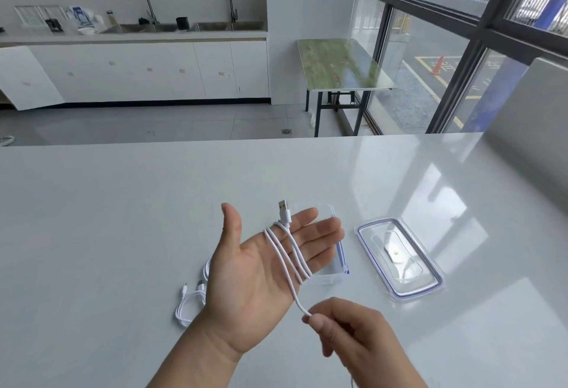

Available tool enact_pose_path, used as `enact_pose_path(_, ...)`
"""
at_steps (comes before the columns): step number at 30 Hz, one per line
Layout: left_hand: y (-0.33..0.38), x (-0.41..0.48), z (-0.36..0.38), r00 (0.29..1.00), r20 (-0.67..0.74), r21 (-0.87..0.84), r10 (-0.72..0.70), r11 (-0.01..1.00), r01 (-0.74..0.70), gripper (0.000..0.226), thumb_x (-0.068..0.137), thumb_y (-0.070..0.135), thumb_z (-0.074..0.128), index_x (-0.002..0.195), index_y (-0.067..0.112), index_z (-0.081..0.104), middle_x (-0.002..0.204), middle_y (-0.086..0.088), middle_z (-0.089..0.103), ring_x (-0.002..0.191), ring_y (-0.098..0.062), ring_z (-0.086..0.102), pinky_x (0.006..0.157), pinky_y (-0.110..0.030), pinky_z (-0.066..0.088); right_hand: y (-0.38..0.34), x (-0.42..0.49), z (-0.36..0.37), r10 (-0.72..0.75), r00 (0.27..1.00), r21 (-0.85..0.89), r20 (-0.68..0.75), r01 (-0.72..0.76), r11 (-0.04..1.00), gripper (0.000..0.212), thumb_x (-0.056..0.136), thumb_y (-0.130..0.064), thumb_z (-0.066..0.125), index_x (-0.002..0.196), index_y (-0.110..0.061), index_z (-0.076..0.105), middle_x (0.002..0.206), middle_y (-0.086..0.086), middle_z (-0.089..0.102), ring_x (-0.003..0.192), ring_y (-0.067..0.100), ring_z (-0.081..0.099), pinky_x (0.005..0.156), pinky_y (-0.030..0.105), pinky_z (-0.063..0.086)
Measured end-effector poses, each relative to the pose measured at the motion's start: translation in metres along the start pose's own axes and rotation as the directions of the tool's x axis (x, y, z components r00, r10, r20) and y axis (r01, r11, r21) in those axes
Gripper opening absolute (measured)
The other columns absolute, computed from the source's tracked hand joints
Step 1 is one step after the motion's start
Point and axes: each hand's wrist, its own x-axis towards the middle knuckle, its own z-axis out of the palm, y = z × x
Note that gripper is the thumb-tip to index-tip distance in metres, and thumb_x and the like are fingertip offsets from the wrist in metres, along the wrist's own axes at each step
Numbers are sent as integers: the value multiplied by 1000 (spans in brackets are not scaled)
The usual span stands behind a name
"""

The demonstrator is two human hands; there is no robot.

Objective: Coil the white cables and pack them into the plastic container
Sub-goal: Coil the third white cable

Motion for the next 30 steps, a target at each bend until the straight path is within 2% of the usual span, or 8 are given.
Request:
enact_pose_path(4, 2, -5, 2, 996, 61, 131, -61, 990, 53, 109, 84, 80, 34, 141, -12, 40, 139, -37, 49, 134, -49, 45, 116, -55, 31, 13, 17, -26, -13, 999, -94, 34, 16, 995, 32, 83, -60, 65, 77, -29, 69, 64, -10, 60, 60, 3, 52, 58, 20, 43)
enact_pose_path(9, 4, -6, 10, 963, 211, 158, -167, 978, 135, 111, 82, 81, 32, 138, -15, 40, 133, -38, 53, 128, -50, 49, 114, -57, 30, 23, 47, -58, 188, 956, -445, 224, -71, 893, 23, 93, -40, 63, 71, -37, 64, 68, -14, 65, 73, 14, 63, 74, 35, 53)
enact_pose_path(12, 1, -6, 11, 924, 270, 284, -271, 939, 192, 116, 78, 86, 26, 135, -14, 43, 129, -37, 56, 123, -49, 52, 108, -55, 36, 9, 65, -69, 181, 948, -575, 263, 4, 818, 37, 90, -29, 59, 61, -51, 63, 57, -25, 61, 58, 3, 57, 59, 23, 47)
enact_pose_path(16, -6, -8, 10, 844, 140, 643, -517, 696, 320, 123, 73, 90, 15, 127, -15, 48, 124, -47, 52, 113, -43, 54, 100, -48, 42, -28, 88, -79, 156, 952, -617, 262, 41, 786, 14, 90, -37, 66, 91, -28, 77, 60, -6, 67, 62, 13, 65, 63, 28, 51)
enact_pose_path(21, -31, -14, 3, 775, -154, 865, -613, 296, 406, 105, 60, 77, -5, 98, 7, 63, 96, -24, 71, 91, -29, 65, 111, -53, 40, -75, 82, -72, 18, 964, -676, 267, 174, 716, 22, 84, -49, 69, 80, -27, 71, 51, -8, 59, 57, 11, 61, 58, 31, 51)
enact_pose_path(23, -34, -15, -6, 801, -166, 848, -576, 330, 414, 101, 63, 74, -1, 99, 5, 64, 94, -16, 72, 96, -31, 66, 110, -51, 41, -87, 70, -68, -13, 965, -679, 261, 193, 709, 25, 85, -51, 66, 74, -29, 67, 51, -9, 59, 55, 8, 58, 53, 26, 47)
enact_pose_path(26, -21, -4, -4, 871, -312, 738, -381, 481, 474, 104, 84, 65, -11, 119, -6, 56, 126, -34, 62, 122, -43, 58, 107, -43, 43, -92, 53, -61, -77, 985, -679, 153, 161, 717, 26, 87, -51, 62, 73, -30, 65, 49, -14, 56, 53, 4, 55, 48, 16, 37)
enact_pose_path(30, -18, -1, -3, 946, -209, 634, -250, 701, 325, 106, 83, 74, 0, 135, -2, 52, 137, -33, 54, 128, -38, 55, 115, -54, 35, -82, 36, -48, -188, 982, -593, -22, 138, 793, 14, 92, -43, 59, 87, -34, 68, 47, -13, 51, 53, 8, 52, 50, 20, 38)
